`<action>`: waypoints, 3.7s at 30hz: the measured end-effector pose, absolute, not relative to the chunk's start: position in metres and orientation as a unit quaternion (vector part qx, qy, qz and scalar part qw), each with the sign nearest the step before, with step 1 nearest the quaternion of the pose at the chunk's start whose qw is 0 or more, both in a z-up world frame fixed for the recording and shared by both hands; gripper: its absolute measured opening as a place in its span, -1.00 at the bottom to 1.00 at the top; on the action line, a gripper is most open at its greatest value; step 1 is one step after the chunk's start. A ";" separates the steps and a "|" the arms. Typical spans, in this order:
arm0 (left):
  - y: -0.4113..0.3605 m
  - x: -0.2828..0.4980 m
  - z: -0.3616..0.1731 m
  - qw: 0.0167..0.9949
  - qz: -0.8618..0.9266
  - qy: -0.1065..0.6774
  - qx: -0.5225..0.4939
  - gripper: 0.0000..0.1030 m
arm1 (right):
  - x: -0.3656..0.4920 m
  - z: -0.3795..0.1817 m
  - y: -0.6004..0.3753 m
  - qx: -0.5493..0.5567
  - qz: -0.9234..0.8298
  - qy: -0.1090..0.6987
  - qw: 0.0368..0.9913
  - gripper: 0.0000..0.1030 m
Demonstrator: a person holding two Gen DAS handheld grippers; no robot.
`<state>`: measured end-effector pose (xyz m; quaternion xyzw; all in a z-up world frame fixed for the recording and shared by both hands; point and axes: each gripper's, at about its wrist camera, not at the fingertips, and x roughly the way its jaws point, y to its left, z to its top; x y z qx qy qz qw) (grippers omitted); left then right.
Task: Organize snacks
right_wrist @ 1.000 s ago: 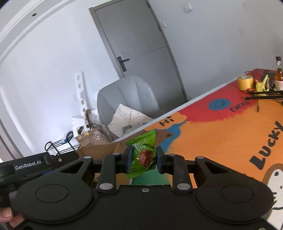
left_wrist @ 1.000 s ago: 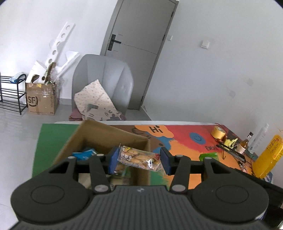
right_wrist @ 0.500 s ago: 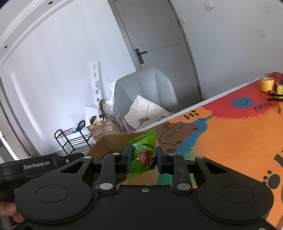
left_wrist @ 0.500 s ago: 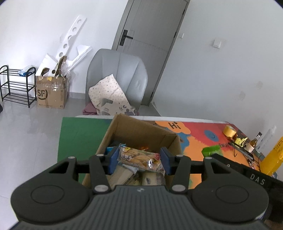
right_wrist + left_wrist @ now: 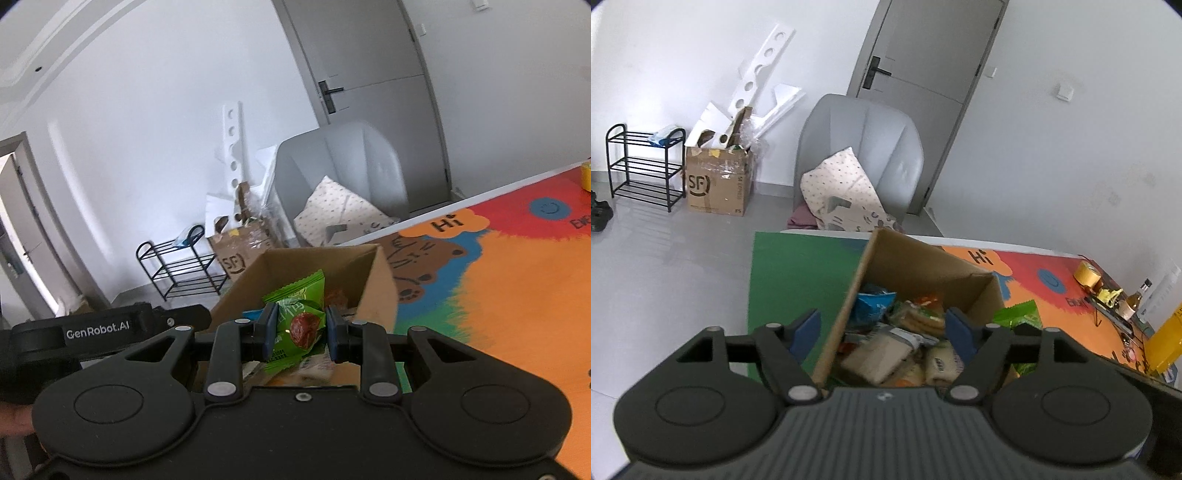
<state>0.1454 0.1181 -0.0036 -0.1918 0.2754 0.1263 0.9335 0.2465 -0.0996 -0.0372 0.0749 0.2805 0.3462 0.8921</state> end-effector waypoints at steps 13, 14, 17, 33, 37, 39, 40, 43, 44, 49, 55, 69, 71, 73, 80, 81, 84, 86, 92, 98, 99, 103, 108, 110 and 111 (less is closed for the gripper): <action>0.116 0.139 -0.006 0.936 0.135 0.271 -0.179 0.74 | 0.239 -0.032 -0.118 0.086 0.325 0.273 0.901 0.21; 0.114 0.138 -0.005 0.937 0.134 0.270 -0.178 0.76 | 0.238 -0.032 -0.122 0.087 0.320 0.272 0.903 0.24; 0.107 0.136 -0.004 0.939 0.138 0.268 -0.164 0.81 | 0.235 -0.032 -0.130 0.086 0.308 0.270 0.908 0.36; 0.071 0.110 0.007 0.949 0.110 0.274 -0.116 0.99 | 0.207 -0.026 -0.169 0.075 0.267 0.262 0.924 0.95; 0.060 0.103 0.012 0.951 0.090 0.279 -0.096 0.99 | 0.202 -0.024 -0.182 0.075 0.263 0.262 0.926 0.99; 0.055 0.100 0.015 0.953 0.081 0.280 -0.086 1.00 | 0.201 -0.023 -0.189 0.079 0.259 0.266 0.925 1.00; 0.052 0.097 0.016 0.953 0.078 0.279 -0.082 1.00 | 0.201 -0.023 -0.193 0.082 0.256 0.269 0.925 1.00; 0.044 0.092 0.017 0.953 0.073 0.284 -0.074 1.00 | 0.196 -0.022 -0.203 0.087 0.251 0.271 0.925 1.00; 0.042 0.090 0.017 0.953 0.072 0.286 -0.072 1.00 | 0.194 -0.021 -0.206 0.087 0.251 0.271 0.925 1.00; 0.035 0.076 0.021 0.954 0.069 0.286 -0.057 0.99 | 0.182 -0.016 -0.219 0.085 0.249 0.268 0.927 1.00; 0.036 0.059 0.029 0.955 0.065 0.283 -0.058 0.99 | 0.172 -0.011 -0.236 0.090 0.250 0.271 0.925 1.00; 0.034 0.014 0.035 0.959 0.046 0.275 -0.052 1.00 | 0.130 0.006 -0.254 0.058 0.261 0.267 0.926 1.00; 0.034 0.012 0.036 0.959 0.045 0.274 -0.053 0.99 | 0.126 0.008 -0.253 0.057 0.267 0.269 0.924 1.00; 0.036 0.010 0.037 0.960 0.042 0.273 -0.054 0.99 | 0.122 0.010 -0.251 0.051 0.269 0.267 0.924 1.00; 0.040 0.003 0.038 0.961 0.050 0.268 -0.051 1.00 | 0.116 0.013 -0.246 0.041 0.278 0.268 0.922 1.00; 0.041 0.002 0.038 0.961 0.052 0.268 -0.051 0.99 | 0.116 0.013 -0.246 0.040 0.280 0.269 0.921 1.00; 0.043 0.001 0.039 0.961 0.056 0.266 -0.052 0.99 | 0.115 0.013 -0.245 0.040 0.282 0.270 0.920 1.00; 0.043 0.000 0.039 0.961 0.053 0.267 -0.050 0.99 | 0.115 0.013 -0.246 0.041 0.281 0.270 0.920 1.00; 0.041 0.001 0.039 0.961 0.044 0.270 -0.048 0.99 | 0.115 0.012 -0.242 0.040 0.278 0.275 0.919 1.00; 0.039 0.001 0.039 0.961 0.043 0.271 -0.043 1.00 | 0.114 0.012 -0.240 0.037 0.283 0.277 0.917 1.00; 0.039 0.001 0.039 0.961 0.043 0.271 -0.043 1.00 | 0.114 0.012 -0.240 0.037 0.282 0.278 0.917 1.00; 0.039 0.001 0.038 0.960 0.043 0.272 -0.043 1.00 | 0.115 0.012 -0.240 0.036 0.284 0.278 0.917 1.00; 0.041 0.001 0.036 0.960 0.045 0.273 -0.045 1.00 | 0.114 0.012 -0.240 0.035 0.285 0.279 0.916 1.00; 0.041 0.001 0.035 0.960 0.044 0.274 -0.045 1.00 | 0.115 0.011 -0.240 0.036 0.285 0.280 0.916 1.00; 0.041 0.001 0.035 0.960 0.045 0.274 -0.044 1.00 | 0.115 0.011 -0.240 0.036 0.284 0.281 0.916 1.00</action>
